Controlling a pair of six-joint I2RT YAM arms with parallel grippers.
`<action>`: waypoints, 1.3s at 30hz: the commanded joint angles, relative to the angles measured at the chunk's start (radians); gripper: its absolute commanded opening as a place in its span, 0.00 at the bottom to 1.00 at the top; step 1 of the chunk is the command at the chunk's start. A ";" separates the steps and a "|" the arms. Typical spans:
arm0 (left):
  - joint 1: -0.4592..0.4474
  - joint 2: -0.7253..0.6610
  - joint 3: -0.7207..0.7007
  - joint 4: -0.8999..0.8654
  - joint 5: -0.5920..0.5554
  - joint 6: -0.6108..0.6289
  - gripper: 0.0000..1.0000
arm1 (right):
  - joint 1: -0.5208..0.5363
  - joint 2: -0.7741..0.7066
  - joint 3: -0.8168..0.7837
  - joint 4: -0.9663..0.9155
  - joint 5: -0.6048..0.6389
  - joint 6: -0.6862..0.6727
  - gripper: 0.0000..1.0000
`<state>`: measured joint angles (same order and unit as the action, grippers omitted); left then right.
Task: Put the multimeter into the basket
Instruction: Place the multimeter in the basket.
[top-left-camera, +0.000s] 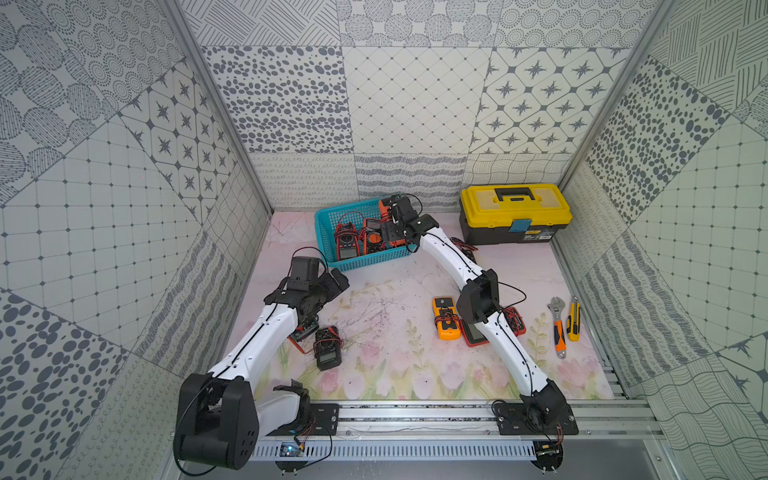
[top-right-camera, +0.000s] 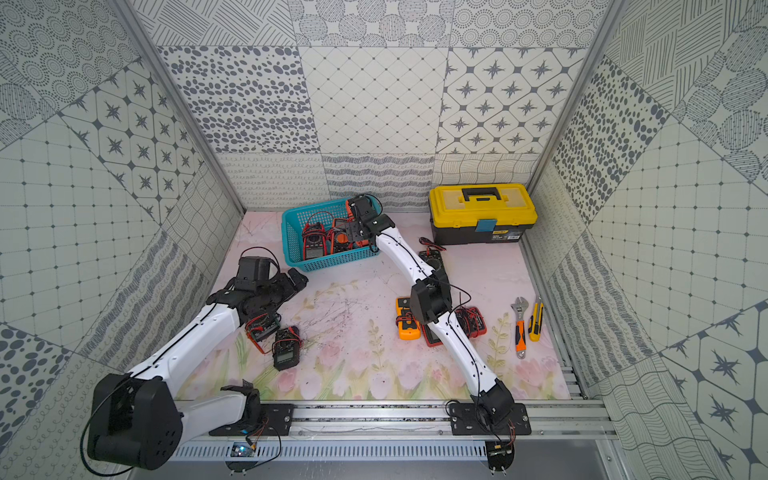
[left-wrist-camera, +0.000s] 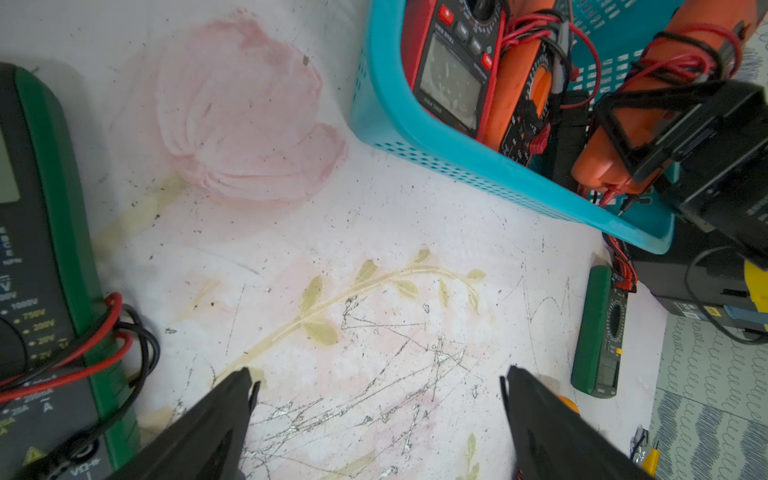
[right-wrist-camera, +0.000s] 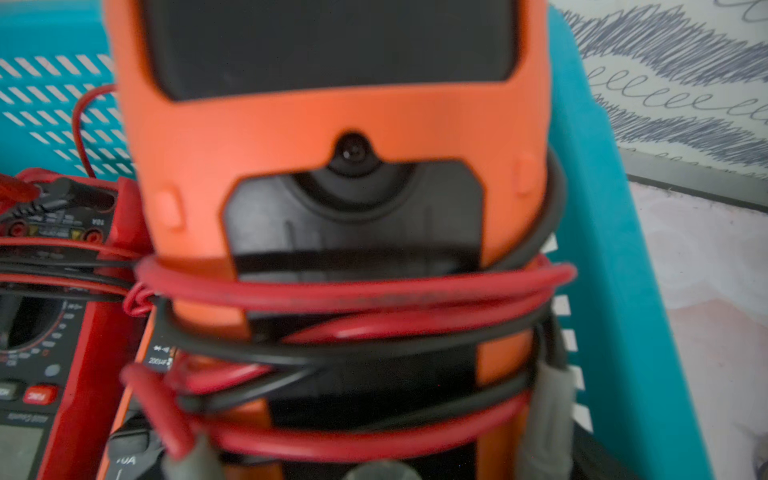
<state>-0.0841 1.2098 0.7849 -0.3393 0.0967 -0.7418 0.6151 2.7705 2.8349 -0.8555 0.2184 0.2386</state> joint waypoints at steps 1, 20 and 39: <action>0.002 -0.008 0.021 0.002 -0.009 0.019 0.99 | 0.000 0.023 -0.015 -0.072 0.006 0.019 0.59; 0.002 -0.059 0.016 -0.014 -0.009 0.024 0.99 | 0.040 -0.253 -0.016 -0.032 0.161 -0.050 0.98; 0.002 -0.121 -0.010 0.011 0.008 0.010 0.99 | -0.051 -1.023 -1.177 0.036 0.105 0.179 0.98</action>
<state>-0.0841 1.1042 0.7860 -0.3397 0.0975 -0.7364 0.6052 1.8538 1.8004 -0.8940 0.3775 0.3443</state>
